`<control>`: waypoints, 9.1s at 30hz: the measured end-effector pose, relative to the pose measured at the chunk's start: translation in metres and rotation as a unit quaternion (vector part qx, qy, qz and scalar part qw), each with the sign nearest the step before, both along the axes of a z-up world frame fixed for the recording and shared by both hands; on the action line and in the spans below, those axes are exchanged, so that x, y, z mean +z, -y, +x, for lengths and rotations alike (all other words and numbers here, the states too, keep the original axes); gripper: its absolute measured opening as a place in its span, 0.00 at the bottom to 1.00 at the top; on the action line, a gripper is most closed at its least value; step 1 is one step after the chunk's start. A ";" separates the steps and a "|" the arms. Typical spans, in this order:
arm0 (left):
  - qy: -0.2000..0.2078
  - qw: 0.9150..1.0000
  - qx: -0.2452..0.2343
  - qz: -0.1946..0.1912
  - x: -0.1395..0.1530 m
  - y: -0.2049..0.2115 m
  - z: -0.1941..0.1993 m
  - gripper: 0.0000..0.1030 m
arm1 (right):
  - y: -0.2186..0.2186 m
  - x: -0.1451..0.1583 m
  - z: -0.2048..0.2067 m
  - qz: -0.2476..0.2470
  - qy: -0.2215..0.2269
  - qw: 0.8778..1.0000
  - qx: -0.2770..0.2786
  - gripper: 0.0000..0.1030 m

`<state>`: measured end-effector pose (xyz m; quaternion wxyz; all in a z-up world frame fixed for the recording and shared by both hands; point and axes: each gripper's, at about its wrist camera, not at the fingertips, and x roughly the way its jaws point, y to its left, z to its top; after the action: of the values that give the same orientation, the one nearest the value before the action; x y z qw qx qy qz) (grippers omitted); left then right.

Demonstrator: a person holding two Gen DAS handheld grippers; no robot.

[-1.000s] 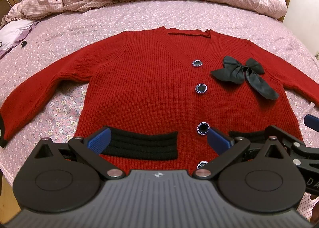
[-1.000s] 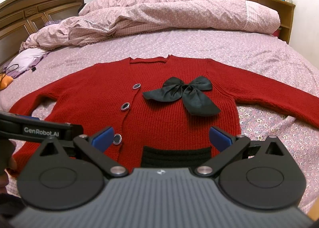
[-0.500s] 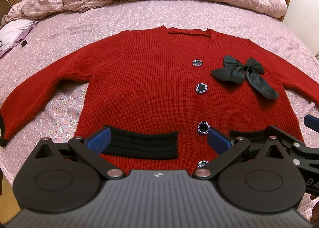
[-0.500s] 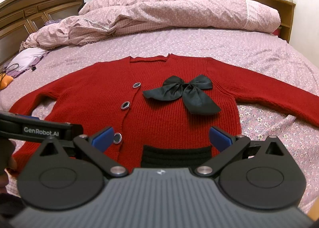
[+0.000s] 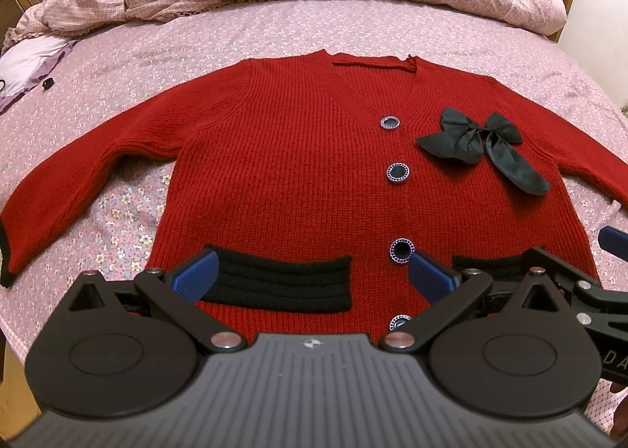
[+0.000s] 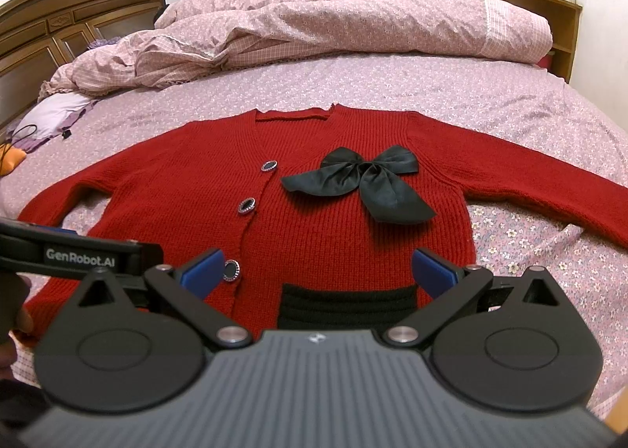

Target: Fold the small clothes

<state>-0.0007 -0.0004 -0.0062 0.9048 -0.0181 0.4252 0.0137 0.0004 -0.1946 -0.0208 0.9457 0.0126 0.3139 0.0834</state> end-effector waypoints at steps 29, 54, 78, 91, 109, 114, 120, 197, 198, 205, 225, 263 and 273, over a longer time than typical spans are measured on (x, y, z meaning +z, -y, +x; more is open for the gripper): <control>-0.028 0.999 -0.018 0.014 -0.002 0.001 0.053 1.00 | 0.044 0.001 0.041 0.046 -0.035 0.997 -0.056 1.00; -0.027 0.999 -0.014 0.012 -0.022 0.030 0.168 1.00 | 0.147 -0.018 0.114 0.113 -0.064 0.975 -0.181 1.00; -0.036 0.999 -0.034 0.018 -0.066 0.039 0.186 1.00 | 0.230 -0.053 0.124 0.217 -0.031 0.934 -0.283 1.00; -0.045 0.998 -0.046 0.027 -0.057 0.037 0.174 1.00 | 0.270 -0.052 0.107 0.285 -0.013 0.884 -0.370 0.71; -0.027 0.998 -0.045 0.042 -0.037 0.030 0.155 1.00 | 0.261 -0.008 0.108 0.235 0.064 0.918 -0.313 0.15; -0.023 0.998 -0.040 0.045 -0.030 0.023 0.150 1.00 | 0.233 0.020 0.115 0.226 0.101 0.935 -0.253 0.15; -0.025 0.999 -0.023 0.039 -0.027 0.012 0.147 1.00 | 0.193 0.046 0.130 0.225 0.126 0.948 -0.185 0.15; 0.028 0.969 -0.231 0.088 -0.017 0.163 0.158 1.00 | 0.138 -0.009 0.097 0.112 -0.080 0.978 -0.159 0.57; 0.030 0.968 -0.234 0.088 -0.019 0.167 0.159 1.00 | 0.140 -0.009 0.096 0.113 -0.080 0.977 -0.163 0.57; 0.057 0.963 -0.239 0.106 -0.029 0.190 0.164 1.00 | 0.152 -0.015 0.093 0.126 -0.086 0.973 -0.176 0.57; 0.105 0.963 -0.238 0.075 -0.020 0.179 0.161 0.89 | 0.153 -0.019 0.091 0.142 -0.087 0.970 -0.175 0.57; 0.158 0.986 -0.044 0.023 0.014 0.037 0.147 0.19 | 0.114 -0.010 0.113 0.129 -0.078 0.983 -0.106 0.57; 0.079 0.996 -0.015 0.031 -0.003 -0.018 0.145 0.22 | 0.090 -0.010 0.134 0.117 -0.083 0.988 -0.058 0.57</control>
<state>0.1441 0.0173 -0.0097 0.9359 0.0152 0.3516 0.0114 0.1343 -0.2848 -0.0306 0.9116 0.1477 0.3783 0.0631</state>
